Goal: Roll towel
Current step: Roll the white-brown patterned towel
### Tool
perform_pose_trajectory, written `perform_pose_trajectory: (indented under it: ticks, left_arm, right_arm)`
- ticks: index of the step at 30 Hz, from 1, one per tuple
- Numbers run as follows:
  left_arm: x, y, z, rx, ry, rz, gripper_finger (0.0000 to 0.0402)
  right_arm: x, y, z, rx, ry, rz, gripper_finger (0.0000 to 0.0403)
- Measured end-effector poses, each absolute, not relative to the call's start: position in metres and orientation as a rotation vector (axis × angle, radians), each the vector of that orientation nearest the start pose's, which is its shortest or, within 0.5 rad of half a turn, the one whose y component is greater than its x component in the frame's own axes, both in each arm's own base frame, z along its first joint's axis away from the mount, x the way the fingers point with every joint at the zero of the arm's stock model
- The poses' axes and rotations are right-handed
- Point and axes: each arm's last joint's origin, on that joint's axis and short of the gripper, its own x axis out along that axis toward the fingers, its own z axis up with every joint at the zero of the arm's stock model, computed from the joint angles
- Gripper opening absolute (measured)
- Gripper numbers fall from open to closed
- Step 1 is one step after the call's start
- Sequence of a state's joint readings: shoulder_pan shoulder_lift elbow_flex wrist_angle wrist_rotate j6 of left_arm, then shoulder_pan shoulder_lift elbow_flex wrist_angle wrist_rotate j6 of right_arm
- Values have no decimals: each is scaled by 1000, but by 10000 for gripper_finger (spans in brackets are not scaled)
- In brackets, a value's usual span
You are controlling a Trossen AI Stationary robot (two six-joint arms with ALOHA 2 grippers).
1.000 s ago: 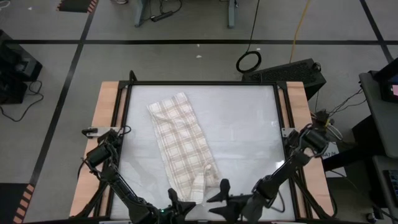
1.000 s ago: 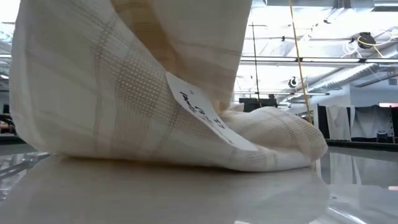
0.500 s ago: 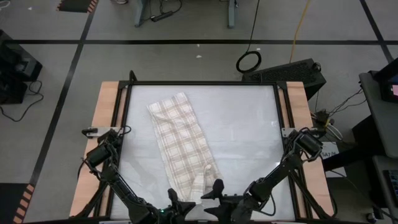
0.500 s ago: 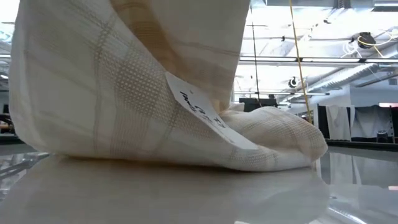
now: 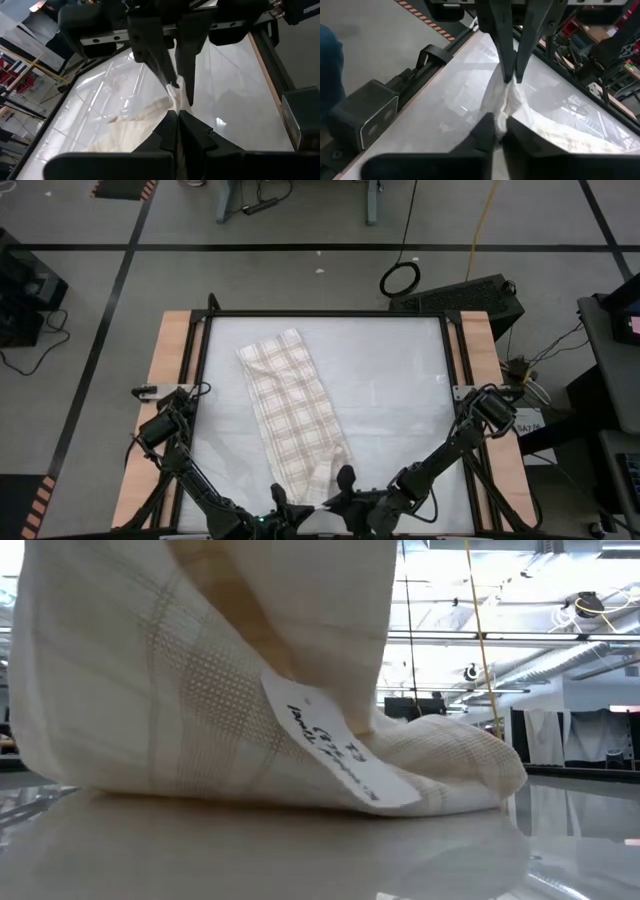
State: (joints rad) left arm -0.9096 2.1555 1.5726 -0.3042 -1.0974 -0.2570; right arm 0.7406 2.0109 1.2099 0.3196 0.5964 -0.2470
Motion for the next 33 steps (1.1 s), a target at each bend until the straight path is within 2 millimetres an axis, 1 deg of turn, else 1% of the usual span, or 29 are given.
perform_pose_trajectory:
  ticks: [3, 5, 9, 14, 16, 18, 20, 22, 25, 29, 33]
  left_arm:
    - [304, -340, 177, 438, 437, 250, 25]
    - [306, -339, 177, 402, 440, 246, 46]
    - [306, -346, 182, 330, 384, 242, 114]
    - [299, -360, 201, 342, 292, 302, 206]
    - [298, -363, 208, 323, 276, 305, 234]
    - [301, -365, 213, 265, 258, 301, 252]
    - [308, -361, 214, 184, 258, 290, 260]
    - [316, -358, 208, 127, 280, 274, 262]
    - [322, -352, 197, 127, 313, 279, 262]
    - [321, -347, 192, 105, 332, 321, 262]
    - [315, -347, 189, 139, 338, 347, 262]
  right_arm:
    - [328, 277, 169, -524, 353, 180, 11]
    - [330, 278, 173, -510, 347, 175, 9]
    - [333, 281, 179, -516, 358, 176, 4]
    - [334, 282, 183, -518, 394, 171, 2]
    - [336, 281, 184, -508, 399, 161, 2]
    - [338, 280, 185, -485, 398, 152, 2]
    - [340, 278, 186, -469, 396, 142, 1]
    - [341, 276, 186, -464, 398, 123, 1]
    - [343, 274, 186, -463, 398, 108, 1]
    - [342, 273, 185, -474, 414, 110, 1]
    - [341, 273, 184, -476, 422, 110, 0]
